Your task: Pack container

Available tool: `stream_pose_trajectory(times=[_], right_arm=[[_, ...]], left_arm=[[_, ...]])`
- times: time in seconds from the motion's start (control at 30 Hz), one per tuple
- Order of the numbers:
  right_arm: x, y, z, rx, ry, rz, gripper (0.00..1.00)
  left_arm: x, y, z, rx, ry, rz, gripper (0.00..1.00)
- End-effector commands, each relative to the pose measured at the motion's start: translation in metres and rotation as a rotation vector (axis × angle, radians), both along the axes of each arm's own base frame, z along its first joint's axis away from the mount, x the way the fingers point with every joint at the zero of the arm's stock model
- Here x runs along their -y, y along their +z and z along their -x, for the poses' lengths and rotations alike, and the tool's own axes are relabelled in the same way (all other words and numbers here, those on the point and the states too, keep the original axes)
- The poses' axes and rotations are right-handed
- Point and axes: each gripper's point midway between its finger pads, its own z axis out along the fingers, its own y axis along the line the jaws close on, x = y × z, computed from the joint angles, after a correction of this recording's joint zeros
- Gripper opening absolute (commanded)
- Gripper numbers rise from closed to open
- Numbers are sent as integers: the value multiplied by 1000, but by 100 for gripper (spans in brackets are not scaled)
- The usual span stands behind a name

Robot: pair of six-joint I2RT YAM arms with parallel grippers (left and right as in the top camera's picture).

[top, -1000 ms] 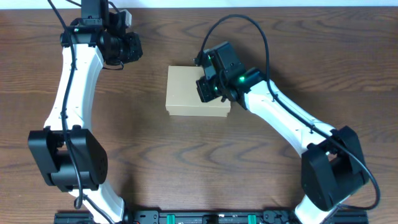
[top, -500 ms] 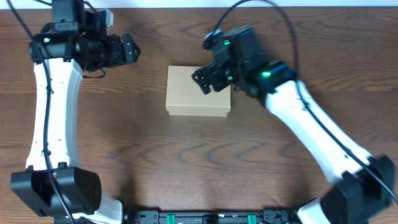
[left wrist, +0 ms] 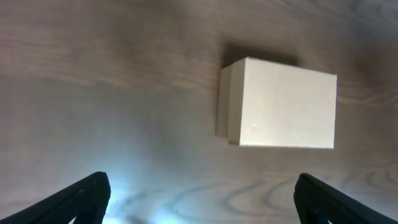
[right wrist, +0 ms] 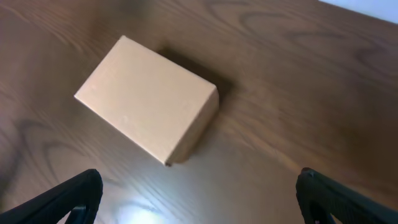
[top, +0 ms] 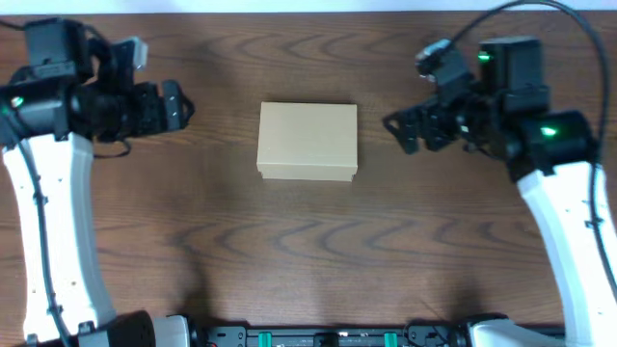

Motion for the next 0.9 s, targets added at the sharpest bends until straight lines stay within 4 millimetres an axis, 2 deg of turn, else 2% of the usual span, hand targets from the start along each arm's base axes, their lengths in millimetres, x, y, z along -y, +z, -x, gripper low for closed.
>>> stream_pose_trajectory(times=[0.0, 0.17, 0.3, 0.43, 0.67, 0.87], right_arm=[[17, 10, 15, 51, 30, -25, 99], [56, 3, 50, 99, -47, -85, 99], [69, -4, 74, 171, -100, -97, 99], [69, -7, 91, 200, -118, -85, 99], [69, -4, 97, 215, -124, -74, 99], [69, -4, 97, 215, -124, -74, 99]], left_arm=[[-9, 13, 9, 33, 10, 10, 95], [-20, 16, 37, 34, 70, 28, 95], [-13, 20, 61, 57, 70, 14, 96], [-9, 30, 86, 102, 77, -25, 96], [-1, 58, 111, 235, 77, -63, 96], [2, 63, 118, 264, 76, -71, 95]])
